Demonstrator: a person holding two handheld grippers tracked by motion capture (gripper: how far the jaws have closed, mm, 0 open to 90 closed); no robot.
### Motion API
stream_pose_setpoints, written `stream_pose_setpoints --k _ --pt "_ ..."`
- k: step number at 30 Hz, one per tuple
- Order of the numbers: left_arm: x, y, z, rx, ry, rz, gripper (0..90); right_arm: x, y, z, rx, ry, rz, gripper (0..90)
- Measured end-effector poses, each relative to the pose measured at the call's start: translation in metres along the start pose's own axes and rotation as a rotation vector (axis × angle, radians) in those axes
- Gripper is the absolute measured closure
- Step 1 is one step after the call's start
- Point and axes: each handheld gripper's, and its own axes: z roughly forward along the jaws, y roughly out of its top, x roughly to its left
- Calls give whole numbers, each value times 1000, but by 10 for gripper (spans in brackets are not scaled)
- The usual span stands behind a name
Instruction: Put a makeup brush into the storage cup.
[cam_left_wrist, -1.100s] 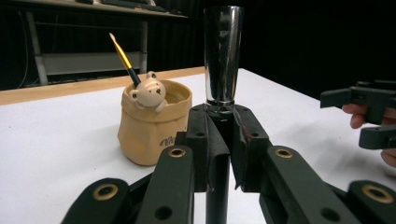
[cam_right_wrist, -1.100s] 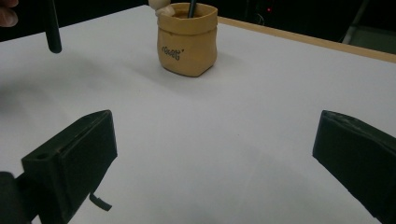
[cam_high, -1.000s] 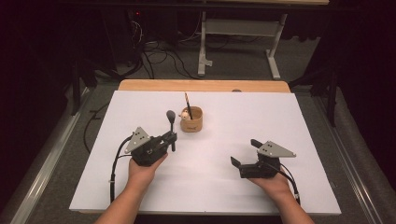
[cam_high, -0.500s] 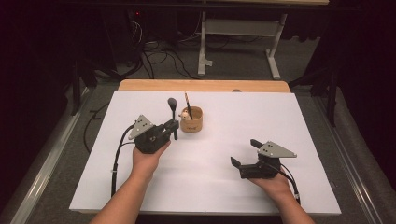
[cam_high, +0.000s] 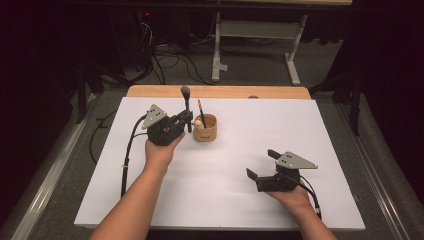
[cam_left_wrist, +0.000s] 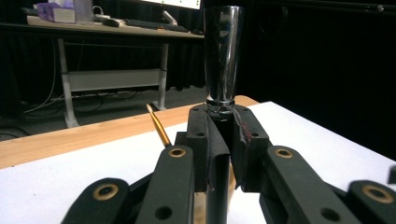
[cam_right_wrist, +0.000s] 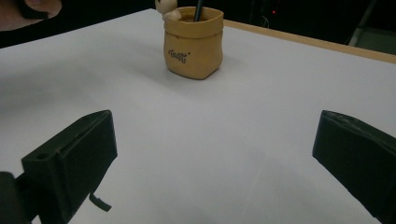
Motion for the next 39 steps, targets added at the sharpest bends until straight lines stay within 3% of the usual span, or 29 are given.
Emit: stream_pose_setpoints --k 17,30,39 --pt "14 17 32 -18 32 -7 786 -2 0 -1 -2 -3 12 12" --pt "18 8 51 -27 49 -36 787 -3 1 -1 -12 1 19 14" --pt "20 -1 61 5 63 -35 787 -3 1 -1 -11 4 19 16"
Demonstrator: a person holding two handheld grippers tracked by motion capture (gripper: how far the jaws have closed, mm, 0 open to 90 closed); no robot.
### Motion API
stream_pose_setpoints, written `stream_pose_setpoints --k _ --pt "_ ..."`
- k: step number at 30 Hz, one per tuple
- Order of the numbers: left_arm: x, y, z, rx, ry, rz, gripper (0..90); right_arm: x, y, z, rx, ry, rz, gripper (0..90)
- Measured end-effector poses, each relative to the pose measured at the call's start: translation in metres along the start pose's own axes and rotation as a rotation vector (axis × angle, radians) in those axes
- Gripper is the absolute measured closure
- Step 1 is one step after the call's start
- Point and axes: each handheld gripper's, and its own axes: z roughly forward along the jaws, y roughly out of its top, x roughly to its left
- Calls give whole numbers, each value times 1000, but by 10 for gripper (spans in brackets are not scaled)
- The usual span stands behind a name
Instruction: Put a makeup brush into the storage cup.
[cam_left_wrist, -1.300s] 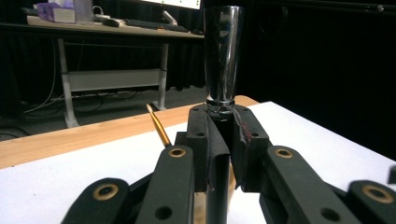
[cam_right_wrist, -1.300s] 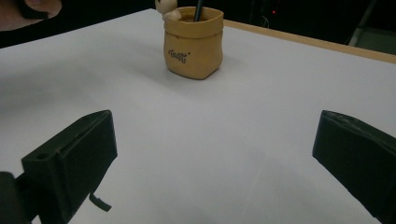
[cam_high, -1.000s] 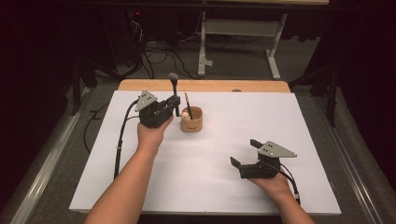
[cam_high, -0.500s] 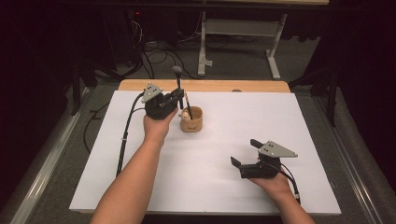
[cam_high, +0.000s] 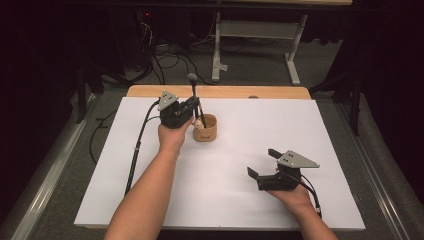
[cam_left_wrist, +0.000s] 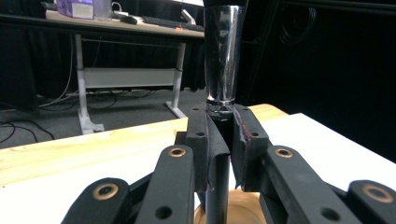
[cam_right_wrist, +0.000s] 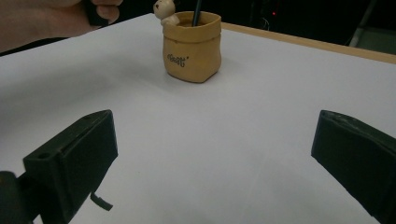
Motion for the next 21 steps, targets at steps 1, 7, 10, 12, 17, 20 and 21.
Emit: stream_pose_setpoints --k 1,7,10,12,17,20,21 --pt "0 -1 1 4 -2 -2 787 0 0 0 -1 2 0 17" --pt "-2 -9 5 30 -5 2 787 0 0 0 1 3 0 18" --pt "-2 -12 6 39 -5 -2 786 0 0 0 -2 2 -2 19" --pt "-2 -14 6 48 -1 -1 786 1 0 0 2 1 4 20" --pt "-1 -20 6 62 1 -8 786 0 0 0 0 2 -1 21" --pt "-1 -22 7 73 -2 -13 786 1 0 1 2 5 -1 22" --pt "-1 -23 7 76 -3 -11 786 1 0 1 4 4 -2 23"
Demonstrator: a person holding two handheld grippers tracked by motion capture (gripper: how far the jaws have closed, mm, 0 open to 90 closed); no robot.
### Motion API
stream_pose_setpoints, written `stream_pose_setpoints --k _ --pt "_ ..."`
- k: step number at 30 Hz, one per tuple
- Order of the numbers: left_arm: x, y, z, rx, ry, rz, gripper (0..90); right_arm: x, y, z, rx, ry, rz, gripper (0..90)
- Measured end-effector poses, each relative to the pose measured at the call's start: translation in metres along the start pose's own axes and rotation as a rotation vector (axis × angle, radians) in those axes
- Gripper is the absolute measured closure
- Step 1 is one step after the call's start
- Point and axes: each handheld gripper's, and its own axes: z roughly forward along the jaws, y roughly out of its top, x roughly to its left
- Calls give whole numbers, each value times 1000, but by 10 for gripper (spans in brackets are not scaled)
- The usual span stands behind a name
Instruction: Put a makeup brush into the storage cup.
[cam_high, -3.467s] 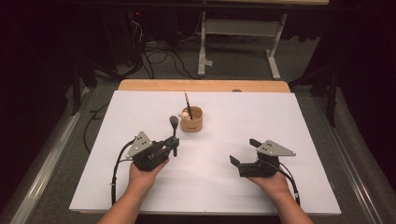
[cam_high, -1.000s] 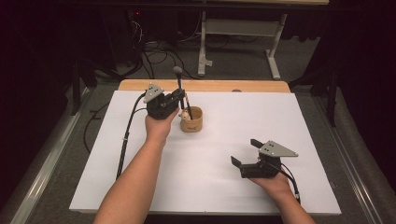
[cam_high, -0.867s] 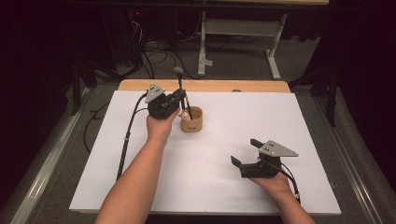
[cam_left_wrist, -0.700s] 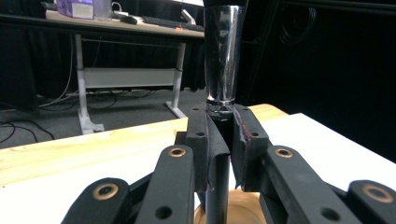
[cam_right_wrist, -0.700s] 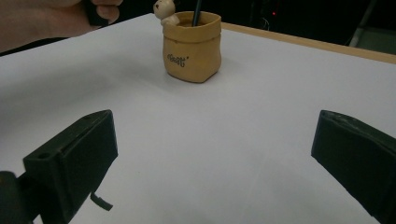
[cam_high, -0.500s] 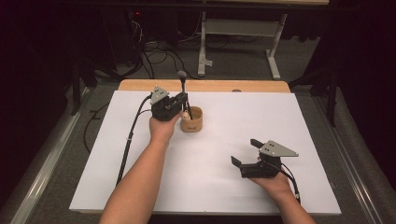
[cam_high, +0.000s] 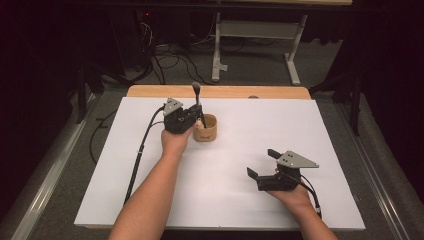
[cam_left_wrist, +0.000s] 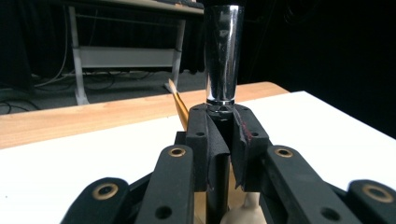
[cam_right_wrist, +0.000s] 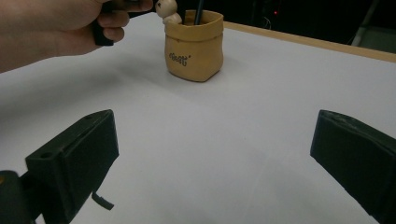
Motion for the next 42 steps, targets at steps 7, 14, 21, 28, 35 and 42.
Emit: stream_pose_setpoints --k 7,14,21,28,35,42 --pt "-2 -3 2 13 -8 -12 785 0 0 0 2 1 -2 23" --pt "-4 -4 3 26 -5 -18 784 0 0 0 1 1 -5 23" --pt "-5 -1 1 11 -9 -15 688 1 0 1 3 0 -4 23" --pt "-7 3 -5 26 6 15 536 1 0 1 4 0 -7 24" --pt "-10 5 -10 58 -4 25 458 2 0 2 9 -1 -4 23" --pt "-16 7 -15 72 -11 29 398 3 0 2 8 2 -17 23"
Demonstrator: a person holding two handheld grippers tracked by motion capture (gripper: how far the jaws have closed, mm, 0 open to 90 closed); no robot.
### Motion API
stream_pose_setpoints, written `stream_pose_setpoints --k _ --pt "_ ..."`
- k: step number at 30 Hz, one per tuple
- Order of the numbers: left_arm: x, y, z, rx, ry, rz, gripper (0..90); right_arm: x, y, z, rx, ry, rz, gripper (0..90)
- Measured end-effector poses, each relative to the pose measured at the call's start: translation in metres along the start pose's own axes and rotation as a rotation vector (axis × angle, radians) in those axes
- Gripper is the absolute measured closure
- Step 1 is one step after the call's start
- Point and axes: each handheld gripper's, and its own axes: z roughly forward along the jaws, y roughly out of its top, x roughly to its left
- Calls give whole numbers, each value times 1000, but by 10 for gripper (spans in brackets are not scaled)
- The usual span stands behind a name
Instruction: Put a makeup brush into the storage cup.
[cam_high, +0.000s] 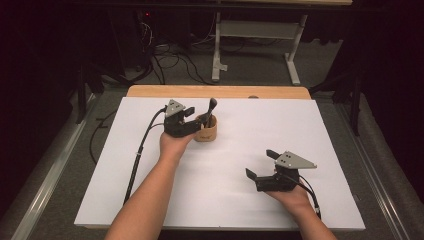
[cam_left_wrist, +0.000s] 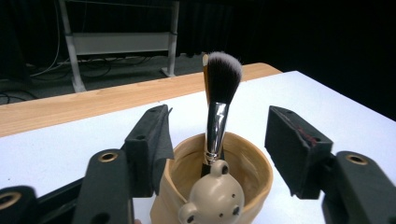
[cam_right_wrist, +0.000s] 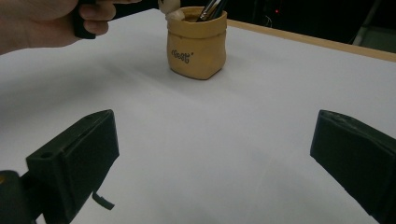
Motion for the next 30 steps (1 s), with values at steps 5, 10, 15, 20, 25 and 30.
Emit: stream_pose_setpoints --k 5,10,15,20,25,30 --pt "-2 -1 -4 -7 0 -13 394 0 0 0 2 -4 4 23" --pt "-1 -6 -9 -2 5 -19 358 0 0 -1 4 -6 11 23" --pt "-1 -12 -15 15 3 -15 327 0 0 0 3 -5 6 23" --pt "-1 -18 -21 34 8 -13 279 0 0 0 3 -6 7 23" --pt "-2 -24 -26 48 9 -11 239 1 0 0 6 -4 0 23" --pt "-3 -29 -31 55 3 -12 192 1 0 0 8 -5 -4 23"
